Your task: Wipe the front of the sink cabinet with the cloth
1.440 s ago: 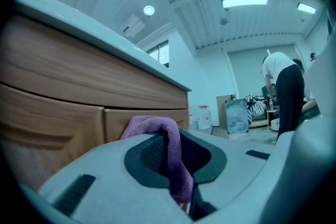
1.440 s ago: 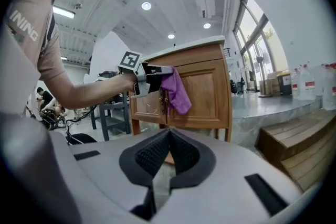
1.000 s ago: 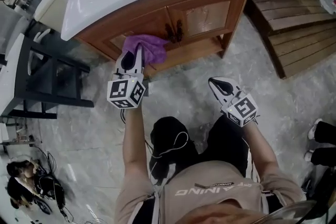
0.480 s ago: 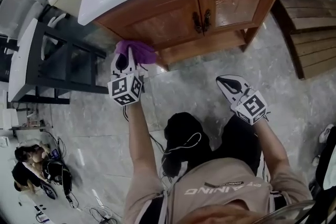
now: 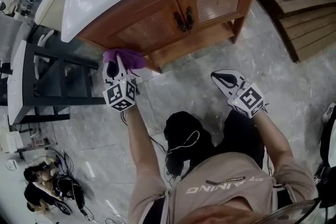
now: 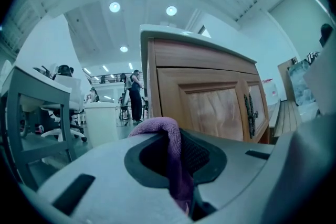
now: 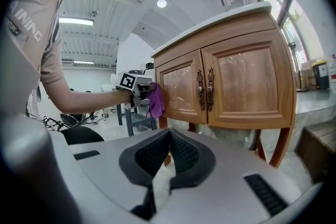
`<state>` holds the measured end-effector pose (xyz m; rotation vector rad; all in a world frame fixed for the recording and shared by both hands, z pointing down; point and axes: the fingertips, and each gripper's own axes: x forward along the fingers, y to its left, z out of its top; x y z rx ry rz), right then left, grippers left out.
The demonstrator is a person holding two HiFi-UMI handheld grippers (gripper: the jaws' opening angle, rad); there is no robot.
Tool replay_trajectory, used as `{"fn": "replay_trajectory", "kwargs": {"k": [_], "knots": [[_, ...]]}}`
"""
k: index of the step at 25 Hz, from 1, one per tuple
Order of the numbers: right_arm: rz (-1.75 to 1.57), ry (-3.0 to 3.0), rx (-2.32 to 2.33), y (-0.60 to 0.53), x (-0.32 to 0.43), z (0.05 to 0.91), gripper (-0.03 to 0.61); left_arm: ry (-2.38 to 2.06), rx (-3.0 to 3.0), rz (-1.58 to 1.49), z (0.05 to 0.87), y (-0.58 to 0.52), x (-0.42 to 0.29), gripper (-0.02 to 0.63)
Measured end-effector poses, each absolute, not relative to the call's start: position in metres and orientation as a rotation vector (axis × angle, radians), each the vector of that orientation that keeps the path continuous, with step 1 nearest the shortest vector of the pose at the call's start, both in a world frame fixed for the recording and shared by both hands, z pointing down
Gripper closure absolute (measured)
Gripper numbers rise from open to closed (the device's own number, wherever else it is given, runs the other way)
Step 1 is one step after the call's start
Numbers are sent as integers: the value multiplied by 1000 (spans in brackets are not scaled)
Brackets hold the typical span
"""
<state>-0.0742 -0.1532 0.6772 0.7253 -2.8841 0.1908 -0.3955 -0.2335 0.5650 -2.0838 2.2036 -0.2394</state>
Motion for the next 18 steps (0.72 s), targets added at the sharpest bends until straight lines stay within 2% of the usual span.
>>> {"fn": "replay_trajectory", "kwargs": {"k": [18], "knots": [[201,-2850,951,-147,-18,678,568,2163,-2214,16,571,-278,-303,577]]}}
